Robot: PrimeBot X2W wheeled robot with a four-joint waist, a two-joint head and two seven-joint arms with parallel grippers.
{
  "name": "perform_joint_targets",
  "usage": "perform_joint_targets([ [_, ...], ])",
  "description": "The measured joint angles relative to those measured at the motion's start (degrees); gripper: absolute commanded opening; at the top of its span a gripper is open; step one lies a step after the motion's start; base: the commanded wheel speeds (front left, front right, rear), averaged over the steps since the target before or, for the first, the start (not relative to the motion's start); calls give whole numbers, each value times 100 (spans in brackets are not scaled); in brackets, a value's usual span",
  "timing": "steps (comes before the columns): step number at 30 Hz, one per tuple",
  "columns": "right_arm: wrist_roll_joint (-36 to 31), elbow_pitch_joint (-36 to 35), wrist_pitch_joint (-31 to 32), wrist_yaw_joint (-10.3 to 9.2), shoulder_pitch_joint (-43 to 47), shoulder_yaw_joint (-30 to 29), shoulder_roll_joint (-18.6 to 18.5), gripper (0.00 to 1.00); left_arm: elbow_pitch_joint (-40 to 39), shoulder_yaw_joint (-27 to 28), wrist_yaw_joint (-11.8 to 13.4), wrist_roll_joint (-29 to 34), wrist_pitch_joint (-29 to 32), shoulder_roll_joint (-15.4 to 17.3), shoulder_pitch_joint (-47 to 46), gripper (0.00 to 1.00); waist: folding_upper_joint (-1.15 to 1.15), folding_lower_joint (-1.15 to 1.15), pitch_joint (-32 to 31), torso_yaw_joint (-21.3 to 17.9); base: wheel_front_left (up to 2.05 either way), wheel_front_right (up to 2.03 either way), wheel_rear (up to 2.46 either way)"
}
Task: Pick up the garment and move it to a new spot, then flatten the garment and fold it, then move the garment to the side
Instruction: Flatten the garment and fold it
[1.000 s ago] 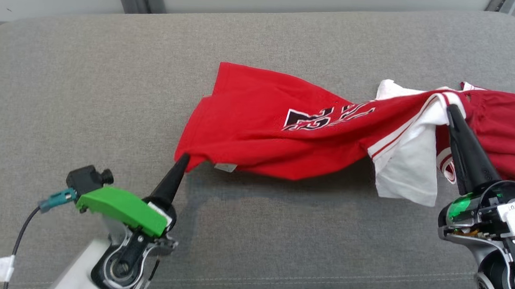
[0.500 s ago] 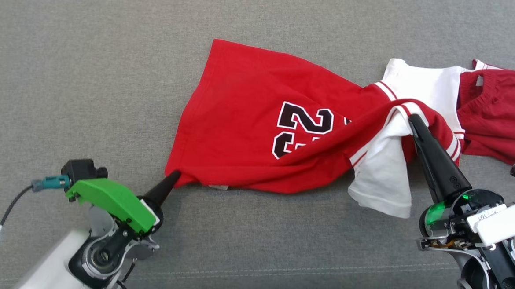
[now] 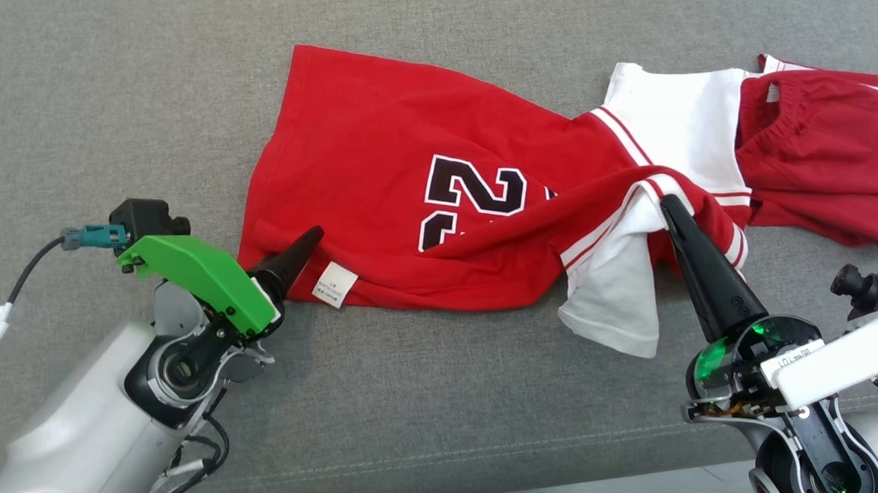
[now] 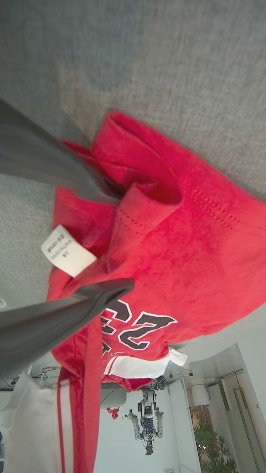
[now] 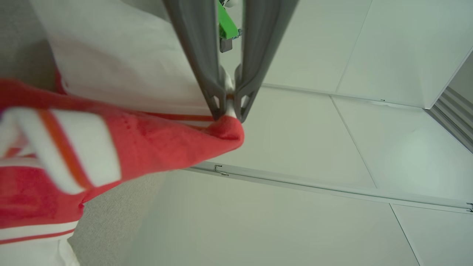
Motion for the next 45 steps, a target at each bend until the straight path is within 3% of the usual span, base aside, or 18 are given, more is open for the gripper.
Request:
perform_joint_targets([
  [11,-44,180,-142,0,3,-75,57,0,40,24,18,391,-297,27,-145,100,0,0,-23,116,0,0,0],
  [27,-44,268,-143,0,10,31,111,0,-242,-283,-23,687,-257,505,250,100,0,0,-99,336,0,0,0],
  [45,-74,281,-134,0,-14,79,151,0,-243,-142,-63,624,-315,445,328,100,0,0,67,185,0,0,0],
])
